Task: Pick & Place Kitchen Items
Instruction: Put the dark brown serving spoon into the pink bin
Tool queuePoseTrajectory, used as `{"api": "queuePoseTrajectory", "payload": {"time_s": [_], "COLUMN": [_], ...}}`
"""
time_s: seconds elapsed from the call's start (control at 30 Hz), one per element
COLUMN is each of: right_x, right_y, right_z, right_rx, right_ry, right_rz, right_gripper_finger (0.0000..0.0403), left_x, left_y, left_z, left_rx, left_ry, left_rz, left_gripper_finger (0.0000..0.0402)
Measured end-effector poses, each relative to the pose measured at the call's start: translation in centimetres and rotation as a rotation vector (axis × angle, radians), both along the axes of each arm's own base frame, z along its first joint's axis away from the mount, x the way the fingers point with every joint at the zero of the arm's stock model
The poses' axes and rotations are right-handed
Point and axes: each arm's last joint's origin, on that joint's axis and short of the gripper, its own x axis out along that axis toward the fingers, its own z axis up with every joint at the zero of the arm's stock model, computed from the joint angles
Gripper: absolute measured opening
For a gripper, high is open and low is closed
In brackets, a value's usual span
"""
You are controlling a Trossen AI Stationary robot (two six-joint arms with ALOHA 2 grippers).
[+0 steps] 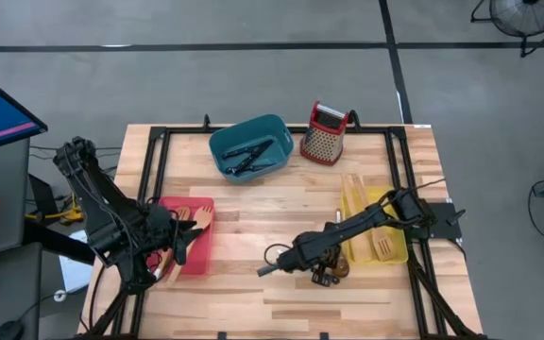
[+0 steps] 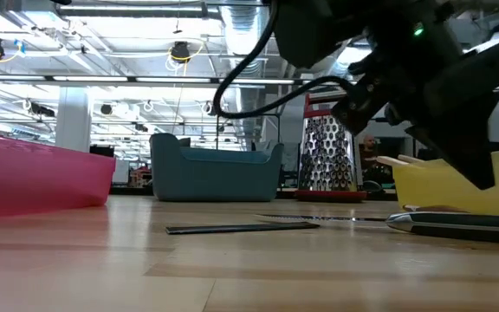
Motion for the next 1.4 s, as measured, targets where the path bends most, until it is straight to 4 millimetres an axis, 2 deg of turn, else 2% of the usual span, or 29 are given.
{"api": "queuePoseTrajectory", "payload": {"time_s": [0.3,0.6,1.0,1.27,1.4], "right_x": [-0.5,0.1,-0.4,-1.6,-1.3], "right_y": [1.0,1.5,1.6,1.3,1.4], "right_z": [-0.7,-1.0,-0.9,-2.5,-2.7], "right_rx": [0.031,0.042,0.025,0.028,0.044], "right_ry": [-0.011,-0.096,-0.053,0.001,-0.034], "right_rz": [0.018,0.039,0.054,0.051,0.050], "right_gripper_finger": [0.0002,0.0002,0.0001,0.0001,0.0001], "left_x": [0.0,0.0,0.0,0.0,0.0], "left_y": [0.0,0.0,-0.1,-0.1,-0.1], "left_z": [0.0,0.0,0.0,0.0,0.0], "left_rx": [0.002,-0.006,-0.013,-0.014,-0.014], "left_ry": [0.001,0.007,0.004,0.004,0.004], "left_rz": [0.000,-0.002,-0.003,-0.005,-0.005], "left_gripper_finger": [0.0154,0.0154,0.0154,0.0154,0.0154]}}
